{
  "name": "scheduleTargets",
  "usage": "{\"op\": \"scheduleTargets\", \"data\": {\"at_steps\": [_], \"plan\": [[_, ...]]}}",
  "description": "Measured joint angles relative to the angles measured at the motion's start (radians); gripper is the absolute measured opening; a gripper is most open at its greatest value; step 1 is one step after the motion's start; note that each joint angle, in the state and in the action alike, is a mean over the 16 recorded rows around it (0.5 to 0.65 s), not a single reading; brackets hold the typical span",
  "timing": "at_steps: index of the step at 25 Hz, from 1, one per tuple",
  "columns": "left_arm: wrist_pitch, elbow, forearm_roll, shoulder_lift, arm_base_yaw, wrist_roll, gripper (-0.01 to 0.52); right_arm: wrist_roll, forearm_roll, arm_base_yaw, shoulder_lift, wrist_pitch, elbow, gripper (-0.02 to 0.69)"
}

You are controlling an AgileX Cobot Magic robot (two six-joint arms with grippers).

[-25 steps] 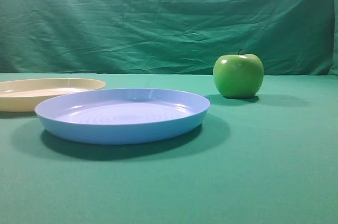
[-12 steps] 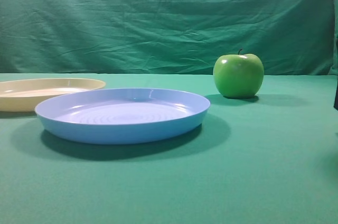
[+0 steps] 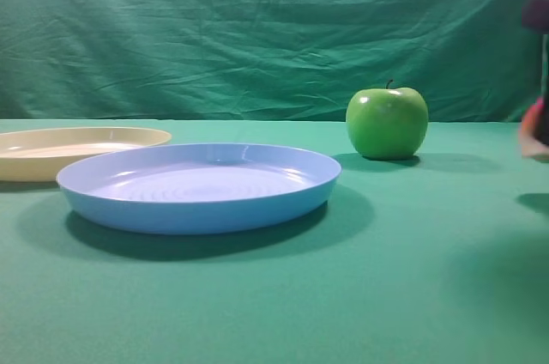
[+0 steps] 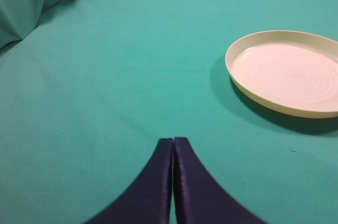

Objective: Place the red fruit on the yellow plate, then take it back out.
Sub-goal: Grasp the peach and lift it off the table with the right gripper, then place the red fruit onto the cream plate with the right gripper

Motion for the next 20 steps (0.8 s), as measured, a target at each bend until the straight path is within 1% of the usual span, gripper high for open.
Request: {"op": "scheduleTargets", "data": {"at_steps": [5, 12, 16, 20], "plan": [[0.0, 0.0, 0.0, 0.0, 0.0, 0.0, 0.0, -0.001, 0.003, 0.111, 0.087, 0.028, -0.218, 0.183], [0.0, 0.0, 0.0, 0.0, 0.0, 0.0, 0.0, -0.001, 0.007, 0.235, 0.295, 0.059, -0.503, 0.184], [0.0, 0.0, 0.0, 0.0, 0.0, 0.0, 0.0, -0.006, 0.009, 0.295, 0.429, 0.062, -0.637, 0.184], [0.0, 0.0, 0.0, 0.0, 0.0, 0.0, 0.0, -0.018, 0.013, 0.344, 0.552, 0.034, -0.735, 0.184]]}}
